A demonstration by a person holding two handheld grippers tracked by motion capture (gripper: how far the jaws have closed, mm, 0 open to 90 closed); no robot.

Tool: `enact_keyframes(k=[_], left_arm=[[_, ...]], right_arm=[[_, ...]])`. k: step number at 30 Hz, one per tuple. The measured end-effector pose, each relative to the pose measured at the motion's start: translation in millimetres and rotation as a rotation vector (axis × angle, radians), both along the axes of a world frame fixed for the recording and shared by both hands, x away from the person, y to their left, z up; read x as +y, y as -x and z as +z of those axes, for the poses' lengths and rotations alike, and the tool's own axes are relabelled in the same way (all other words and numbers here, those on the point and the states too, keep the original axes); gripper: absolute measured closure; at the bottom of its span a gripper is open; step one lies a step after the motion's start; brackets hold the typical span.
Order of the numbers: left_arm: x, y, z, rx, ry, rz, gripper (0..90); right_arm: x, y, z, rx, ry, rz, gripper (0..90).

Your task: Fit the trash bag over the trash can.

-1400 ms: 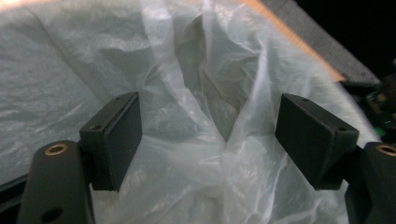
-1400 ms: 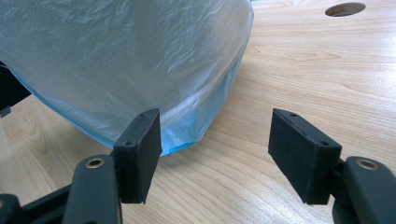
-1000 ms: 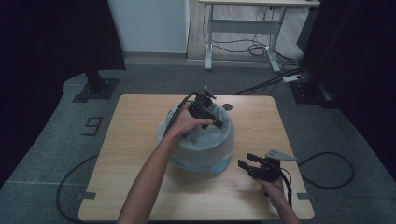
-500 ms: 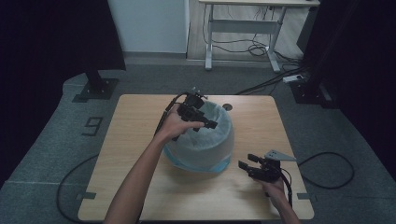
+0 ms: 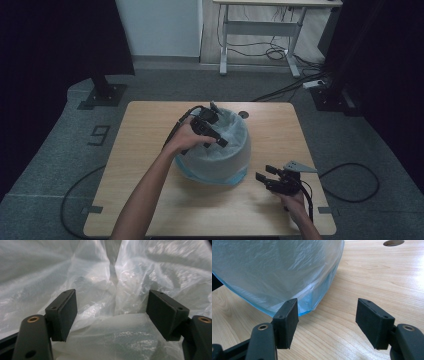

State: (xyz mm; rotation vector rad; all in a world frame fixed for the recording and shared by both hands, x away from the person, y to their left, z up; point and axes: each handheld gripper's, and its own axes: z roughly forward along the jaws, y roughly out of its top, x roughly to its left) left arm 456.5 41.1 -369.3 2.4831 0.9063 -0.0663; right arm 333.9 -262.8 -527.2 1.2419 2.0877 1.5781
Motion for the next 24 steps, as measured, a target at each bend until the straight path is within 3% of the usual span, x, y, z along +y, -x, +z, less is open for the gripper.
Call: enact_keyframes(k=[5, 14, 19, 24], left_arm=[[1.2, 0.4, 1.6, -0.001, 0.004, 0.004, 25.2], [28.4, 23.9, 21.7, -0.063, 0.093, -0.002, 26.9], [38.1, 31.9, 17.4, -0.068, 0.072, -0.005, 28.6], [34.5, 31.8, 6.3, -0.055, 0.031, -0.006, 30.4]], right_arm=[[3.1, 1.0, 0.3, 0.000, 0.006, 0.011, 33.8], [1.5, 0.0, 0.2, 0.007, 0.003, 0.006, 33.8], [1.9, 0.3, 0.6, 0.011, 0.001, 0.004, 33.7], [2.8, 0.6, 0.5, 0.013, 0.002, 0.007, 33.7]])
